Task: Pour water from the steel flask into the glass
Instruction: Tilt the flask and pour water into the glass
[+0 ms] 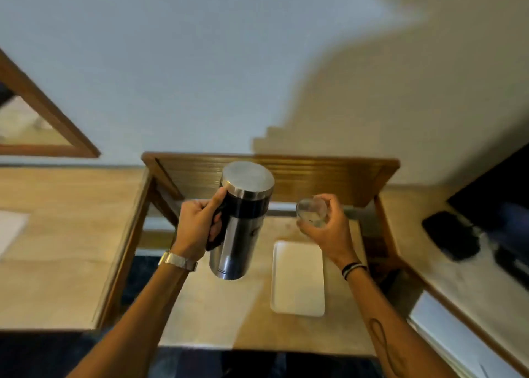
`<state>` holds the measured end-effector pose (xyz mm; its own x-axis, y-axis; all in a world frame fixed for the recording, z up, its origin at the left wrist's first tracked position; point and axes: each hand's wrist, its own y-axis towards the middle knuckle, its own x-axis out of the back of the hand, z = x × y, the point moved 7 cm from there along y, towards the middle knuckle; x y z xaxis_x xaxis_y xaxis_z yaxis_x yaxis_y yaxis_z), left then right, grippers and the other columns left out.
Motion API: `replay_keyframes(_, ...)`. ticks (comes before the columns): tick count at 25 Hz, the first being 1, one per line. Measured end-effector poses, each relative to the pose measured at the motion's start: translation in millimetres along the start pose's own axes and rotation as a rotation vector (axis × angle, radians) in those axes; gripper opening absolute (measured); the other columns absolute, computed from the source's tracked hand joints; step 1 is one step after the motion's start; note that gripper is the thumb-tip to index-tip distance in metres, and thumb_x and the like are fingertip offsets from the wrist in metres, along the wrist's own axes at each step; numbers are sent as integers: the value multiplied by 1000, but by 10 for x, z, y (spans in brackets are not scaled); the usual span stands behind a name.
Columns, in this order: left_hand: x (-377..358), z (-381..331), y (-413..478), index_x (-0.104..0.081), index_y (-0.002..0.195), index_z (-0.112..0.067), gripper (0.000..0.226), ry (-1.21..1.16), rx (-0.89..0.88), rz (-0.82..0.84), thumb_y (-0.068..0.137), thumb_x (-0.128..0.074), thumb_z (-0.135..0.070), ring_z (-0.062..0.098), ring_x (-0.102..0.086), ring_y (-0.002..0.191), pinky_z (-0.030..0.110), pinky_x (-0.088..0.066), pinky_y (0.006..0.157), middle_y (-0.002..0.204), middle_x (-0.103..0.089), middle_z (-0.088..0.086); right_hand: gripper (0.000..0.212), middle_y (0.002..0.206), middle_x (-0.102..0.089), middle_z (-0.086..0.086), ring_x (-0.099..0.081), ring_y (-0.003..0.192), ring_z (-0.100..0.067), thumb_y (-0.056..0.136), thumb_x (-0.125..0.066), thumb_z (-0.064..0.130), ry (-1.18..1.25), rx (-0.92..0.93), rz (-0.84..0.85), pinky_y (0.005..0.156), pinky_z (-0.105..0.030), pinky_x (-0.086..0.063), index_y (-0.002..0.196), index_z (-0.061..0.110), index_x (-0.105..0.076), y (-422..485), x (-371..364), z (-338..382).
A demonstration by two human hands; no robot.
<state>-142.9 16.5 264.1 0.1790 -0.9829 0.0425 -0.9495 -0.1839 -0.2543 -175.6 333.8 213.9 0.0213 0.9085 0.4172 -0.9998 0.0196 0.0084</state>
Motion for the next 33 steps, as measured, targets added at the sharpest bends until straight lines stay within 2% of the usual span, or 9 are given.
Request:
replay_keyframes(3, 24, -1420, -15, -46, 44, -18, 69, 57, -205, 124, 96, -72, -56, 17, -30, 27, 19, -28, 36, 33, -39, 1, 60, 113, -73, 4, -71, 101, 0, 78, -99, 13, 52, 164, -32, 82, -11, -56, 124, 29, -64, 164, 373, 1047)
replay_keyframes(7, -37, -3144, -286, -46, 41, -13, 75, 340, -492, 176, 88, -73, -64, 20, -34, 30, 23, -40, 48, 31, -41, 1, 56, 106, -73, -17, -72, 97, -28, 80, -96, 10, 115, 342, -93, 81, -17, -61, 128, 11, -68, 218, 879, 2202)
replay_keyframes(10, -169, -4103, -496, -45, 41, -17, 71, 537, -590, 153, 92, -75, -56, 12, -32, 31, 23, -35, 51, 32, -39, -5, 51, 109, -75, -14, -75, 103, -32, 84, -93, 13, 167, 415, -77, 88, -27, -67, 129, 11, -69, 130, 1196, 2813)
replay_keyframes(12, -269, -4535, -609, -45, 41, -16, 70, 612, -608, 192, 96, -74, -49, 10, -29, 30, 27, -31, 52, 32, -37, -6, 52, 104, -78, -3, -77, 101, -24, 81, -96, 24, 231, 436, -62, 88, -32, -68, 127, 19, -72, 56, 1326, 3089)
replay_keyframes(15, -439, -4941, -758, -46, 35, -18, 72, 696, -620, 288, 98, -72, -42, 10, -28, 30, 22, -30, 47, 33, -38, -5, 54, 100, -81, 3, -77, 93, -14, 70, -94, 42, 310, 471, -67, 80, -24, -64, 120, 32, -77, -71, 1465, 3424)
replay_keyframes(22, -808, -5503, -932, -46, 35, -21, 71, 969, -586, 384, 90, -78, -53, 11, -25, 30, 21, -23, 41, 34, -37, -8, 50, 108, -82, 7, -76, 96, -9, 67, -93, 49, 278, 516, -61, 76, -20, -61, 114, 42, -78, -105, 1645, 3826)
replay_keyframes(27, -974, -5940, -1020, -52, 32, -20, 71, 1076, -591, 325, 87, -80, -55, 10, -24, 29, 19, -22, 40, 35, -36, -10, 46, 108, -80, -2, -79, 97, -28, 65, -96, 39, 361, 507, -66, 82, -33, -68, 108, 35, -82, 7, 1737, 4118)
replay_keyframes(30, -1036, -6142, -1091, -48, 31, -21, 73, 1155, -604, 284, 86, -81, -56, 10, -24, 29, 18, -23, 38, 34, -35, -10, 40, 110, -80, -4, -79, 88, -16, 71, -97, 31, 357, 525, -69, 76, -23, -63, 108, 32, -82, 41, 1785, 4274)
replay_keyframes(33, -1091, -6285, -1136, -45, 32, -21, 74, 1213, -605, 246, 87, -80, -57, 10, -24, 29, 17, -23, 38, 35, -34, -9, 39, 113, -81, -9, -80, 91, -21, 77, -97, 23, 354, 536, -74, 79, -25, -64, 112, 28, -82, 72, 1808, 4349)
